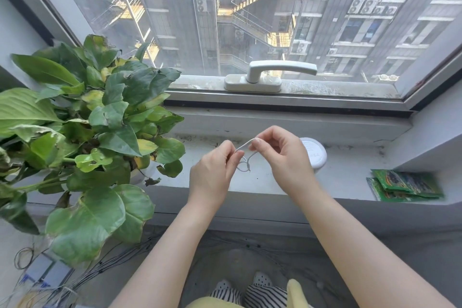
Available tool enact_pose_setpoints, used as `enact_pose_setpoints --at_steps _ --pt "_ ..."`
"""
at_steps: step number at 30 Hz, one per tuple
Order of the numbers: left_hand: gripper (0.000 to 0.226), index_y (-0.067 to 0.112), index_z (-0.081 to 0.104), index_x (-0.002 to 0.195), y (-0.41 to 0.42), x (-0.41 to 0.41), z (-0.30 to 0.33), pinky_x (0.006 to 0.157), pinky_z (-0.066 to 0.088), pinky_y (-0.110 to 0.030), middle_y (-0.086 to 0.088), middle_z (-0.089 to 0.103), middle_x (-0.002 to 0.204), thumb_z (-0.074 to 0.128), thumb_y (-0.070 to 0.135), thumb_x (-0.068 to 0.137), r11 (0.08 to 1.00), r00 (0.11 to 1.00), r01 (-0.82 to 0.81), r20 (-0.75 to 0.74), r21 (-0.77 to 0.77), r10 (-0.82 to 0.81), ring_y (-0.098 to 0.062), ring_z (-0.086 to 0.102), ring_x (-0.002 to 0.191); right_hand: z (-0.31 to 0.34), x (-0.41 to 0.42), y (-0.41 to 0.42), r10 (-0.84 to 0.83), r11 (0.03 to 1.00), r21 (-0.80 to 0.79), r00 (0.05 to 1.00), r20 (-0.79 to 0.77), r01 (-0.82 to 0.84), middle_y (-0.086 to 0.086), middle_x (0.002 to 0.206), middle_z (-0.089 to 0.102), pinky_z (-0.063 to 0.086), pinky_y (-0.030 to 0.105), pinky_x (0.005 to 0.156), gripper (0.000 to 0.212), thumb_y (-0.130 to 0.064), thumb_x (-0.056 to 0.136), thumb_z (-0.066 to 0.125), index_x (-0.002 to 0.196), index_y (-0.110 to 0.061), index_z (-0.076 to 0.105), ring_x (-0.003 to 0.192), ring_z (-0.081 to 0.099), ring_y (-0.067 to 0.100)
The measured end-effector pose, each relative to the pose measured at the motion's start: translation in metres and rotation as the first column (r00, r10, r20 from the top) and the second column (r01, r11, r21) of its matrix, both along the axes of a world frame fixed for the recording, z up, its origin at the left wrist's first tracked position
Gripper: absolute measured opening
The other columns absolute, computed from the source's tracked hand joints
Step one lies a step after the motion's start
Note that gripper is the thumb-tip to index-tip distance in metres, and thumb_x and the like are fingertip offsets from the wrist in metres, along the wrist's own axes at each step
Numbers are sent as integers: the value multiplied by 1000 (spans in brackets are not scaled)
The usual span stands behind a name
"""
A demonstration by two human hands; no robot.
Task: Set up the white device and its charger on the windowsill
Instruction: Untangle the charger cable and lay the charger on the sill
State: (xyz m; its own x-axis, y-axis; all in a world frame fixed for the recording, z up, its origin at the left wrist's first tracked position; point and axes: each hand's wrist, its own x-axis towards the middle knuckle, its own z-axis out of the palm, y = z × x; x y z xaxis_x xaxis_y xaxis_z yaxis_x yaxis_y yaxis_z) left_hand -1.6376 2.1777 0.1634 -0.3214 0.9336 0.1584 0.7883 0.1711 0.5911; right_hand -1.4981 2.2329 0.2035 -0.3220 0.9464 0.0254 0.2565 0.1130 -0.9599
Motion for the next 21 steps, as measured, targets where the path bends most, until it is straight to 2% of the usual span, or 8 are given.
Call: enact_pose_setpoints --at_steps 2,5,7,12,15,17,19,21 --pt "31 21 41 77 0 -1 1 45 22 -26 5 43 58 39 46 96 1000 998 5 -57 12 -4 -22 46 60 6 1 2 47 998 -52 999 23 -46 -8 59 64 50 43 70 14 -12 93 57 79 -14 58 71 63 31" --pt "32 19 45 80 1 -2 2 46 23 -28 6 50 70 37 45 97 999 994 2 -111 51 4 -23 47 61 13 4 2 64 991 -116 998 22 -61 -11 43 48 44 33 54 19 -13 94 56 76 -17 54 43 49 13" --pt "34 17 46 81 2 -6 3 48 26 -29 5 51 73 34 46 96 997 992 -10 -123 74 19 -23 48 62 18 8 4 89 974 -212 995 54 -76 -12 45 41 38 25 45 17 -16 92 59 76 -14 57 38 37 7" --pt "32 19 46 78 4 -16 2 53 45 -37 3 60 63 41 47 95 997 997 -45 65 66 40 -23 59 56 37 23 9 253 923 -349 940 228 -164 -4 53 45 30 18 40 13 -16 87 66 78 -8 64 38 34 7" --pt "33 21 45 74 4 -17 1 55 48 -39 1 55 55 44 47 95 997 981 -48 189 63 35 -19 60 48 53 31 11 315 837 -430 941 -126 -338 -1 52 43 37 19 42 13 -12 86 66 75 -7 62 44 37 11" --pt "36 21 45 71 4 -19 0 56 48 -39 2 50 50 45 48 94 998 972 -28 234 64 12 -18 59 45 60 36 12 296 819 -363 869 -397 -445 -2 52 45 52 23 61 9 -14 84 60 84 -7 65 56 48 18" --pt "40 20 45 67 4 -20 -1 55 47 -37 3 46 46 45 49 93 998 968 12 248 60 -26 -16 57 43 61 38 12 301 828 -288 815 -495 -481 -3 54 43 53 30 82 23 -15 87 54 105 -10 68 67 54 23" --pt "41 20 45 61 5 -19 -2 52 42 -31 7 45 43 49 47 92 997 936 54 346 52 -69 -13 53 40 61 36 12 281 833 -272 792 -543 -482 -3 56 35 53 28 77 31 -15 91 51 120 -14 65 57 47 16"
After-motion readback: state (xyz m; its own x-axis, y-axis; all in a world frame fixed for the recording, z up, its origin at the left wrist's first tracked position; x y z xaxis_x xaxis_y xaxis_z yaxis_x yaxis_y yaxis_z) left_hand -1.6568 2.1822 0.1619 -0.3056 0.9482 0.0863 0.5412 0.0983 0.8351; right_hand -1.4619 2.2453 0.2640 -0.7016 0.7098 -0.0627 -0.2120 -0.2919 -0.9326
